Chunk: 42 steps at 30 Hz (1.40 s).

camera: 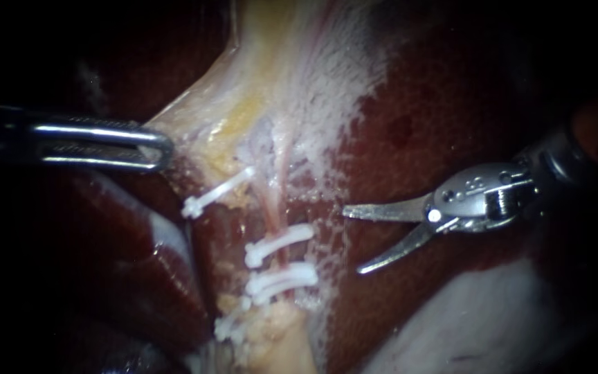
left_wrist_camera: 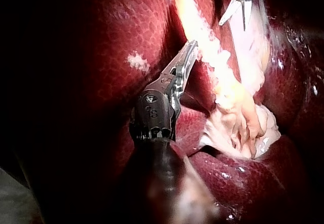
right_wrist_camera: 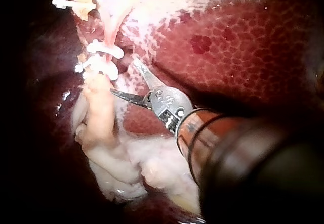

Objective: Go to the cutting position right tube

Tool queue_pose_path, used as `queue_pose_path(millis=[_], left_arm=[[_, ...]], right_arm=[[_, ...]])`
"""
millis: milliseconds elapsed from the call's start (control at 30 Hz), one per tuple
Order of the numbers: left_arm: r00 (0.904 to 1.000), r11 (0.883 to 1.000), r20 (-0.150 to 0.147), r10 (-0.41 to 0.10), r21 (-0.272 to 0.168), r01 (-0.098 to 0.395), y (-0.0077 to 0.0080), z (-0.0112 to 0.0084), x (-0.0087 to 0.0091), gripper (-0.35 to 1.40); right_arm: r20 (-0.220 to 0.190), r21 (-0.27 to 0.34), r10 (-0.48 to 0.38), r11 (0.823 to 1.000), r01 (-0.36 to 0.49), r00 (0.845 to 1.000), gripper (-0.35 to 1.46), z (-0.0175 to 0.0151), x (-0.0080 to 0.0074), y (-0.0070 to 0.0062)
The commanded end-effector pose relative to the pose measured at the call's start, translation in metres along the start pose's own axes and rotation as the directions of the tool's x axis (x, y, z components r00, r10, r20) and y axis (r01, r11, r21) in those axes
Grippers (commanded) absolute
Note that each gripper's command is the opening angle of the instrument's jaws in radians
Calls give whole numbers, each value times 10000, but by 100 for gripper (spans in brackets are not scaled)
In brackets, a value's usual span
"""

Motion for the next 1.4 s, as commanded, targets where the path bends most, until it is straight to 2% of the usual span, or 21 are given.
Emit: queue_pose_path(millis=[33,367,533,700,867,1133,1400], left_arm=[[10000,10000,11,-6,-1,6,0,-1,-1,-35],[10000,10000,23,42,-49,-42,-4,-2,-2,-35],[10000,10000,24,41,-56,-41,-5,-2,-3,-35],[10000,10000,25,42,-58,-41,-5,-2,-3,-35],[10000,10000,25,42,-60,-42,-5,-2,-2,-35],[10000,10000,25,42,-59,-42,-5,-2,-3,-35],[10000,10000,27,45,-69,-44,-5,-1,-2,-35]], right_arm=[[33,45,156,9999,-156,9999,132,2,-1,0],[218,459,815,9955,-824,9964,130,21,1,1],[370,780,1052,9911,-1078,9938,121,27,0,1],[561,1159,1195,9853,-1253,9913,101,32,-1,1],[722,1416,1305,9800,-1397,9888,89,41,2,4],[834,1626,1232,9773,-1355,9889,86,59,11,13],[1013,1842,1335,9713,-1504,9859,81,72,12,17]])
